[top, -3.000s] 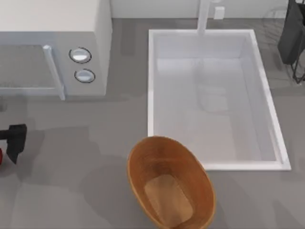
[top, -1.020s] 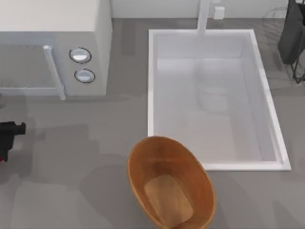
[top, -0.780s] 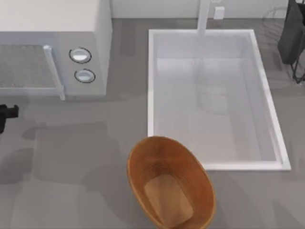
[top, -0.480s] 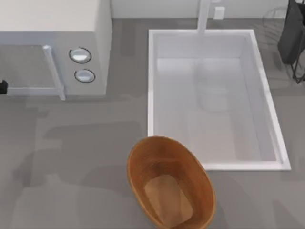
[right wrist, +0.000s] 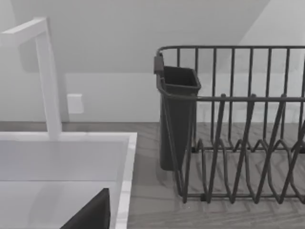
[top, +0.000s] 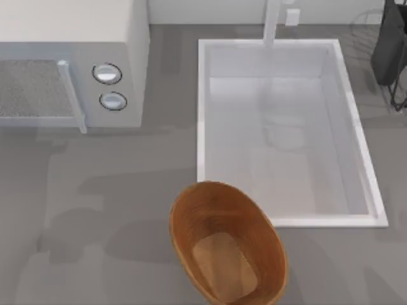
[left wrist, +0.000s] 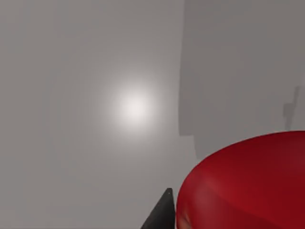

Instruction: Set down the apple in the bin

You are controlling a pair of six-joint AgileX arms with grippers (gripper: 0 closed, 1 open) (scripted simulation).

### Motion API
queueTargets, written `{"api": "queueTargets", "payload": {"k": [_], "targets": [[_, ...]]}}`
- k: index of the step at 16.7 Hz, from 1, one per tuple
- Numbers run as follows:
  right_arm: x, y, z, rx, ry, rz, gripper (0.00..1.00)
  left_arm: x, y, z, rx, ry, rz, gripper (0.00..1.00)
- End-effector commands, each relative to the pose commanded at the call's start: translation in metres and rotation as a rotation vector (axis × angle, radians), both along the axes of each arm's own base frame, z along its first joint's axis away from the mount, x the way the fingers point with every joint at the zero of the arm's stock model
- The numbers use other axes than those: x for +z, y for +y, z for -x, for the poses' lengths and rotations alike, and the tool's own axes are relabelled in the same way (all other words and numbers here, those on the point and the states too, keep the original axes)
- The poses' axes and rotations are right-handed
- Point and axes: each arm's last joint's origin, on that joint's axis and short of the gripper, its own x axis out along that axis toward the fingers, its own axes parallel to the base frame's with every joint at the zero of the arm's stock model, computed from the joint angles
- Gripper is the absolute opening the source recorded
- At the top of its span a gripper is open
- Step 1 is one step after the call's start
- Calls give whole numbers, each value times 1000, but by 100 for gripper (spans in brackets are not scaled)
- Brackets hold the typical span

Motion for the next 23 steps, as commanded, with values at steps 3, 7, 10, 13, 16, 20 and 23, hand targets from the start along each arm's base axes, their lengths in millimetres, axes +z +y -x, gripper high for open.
{"api": "queueTargets", "payload": {"k": [3, 7, 10, 13, 16, 20, 23], "targets": [[0, 0, 0, 0, 0, 0, 100, -2, 1, 0, 2, 4, 0, 0], [0, 0, 0, 0, 0, 0, 100, -1, -14, -9, 53, 19, -8, 0], [0, 0, 0, 0, 0, 0, 100, 0, -42, -21, 144, 33, -35, 0], [0, 0, 0, 0, 0, 0, 100, 3, -86, -32, 291, 33, -88, 0], [0, 0, 0, 0, 0, 0, 100, 6, -141, -35, 489, 3, -155, 0], [0, 0, 0, 0, 0, 0, 100, 8, -223, -21, 799, -86, -230, 0], [0, 0, 0, 0, 0, 0, 100, 7, -281, 3, 1030, -171, -256, 0]]}}
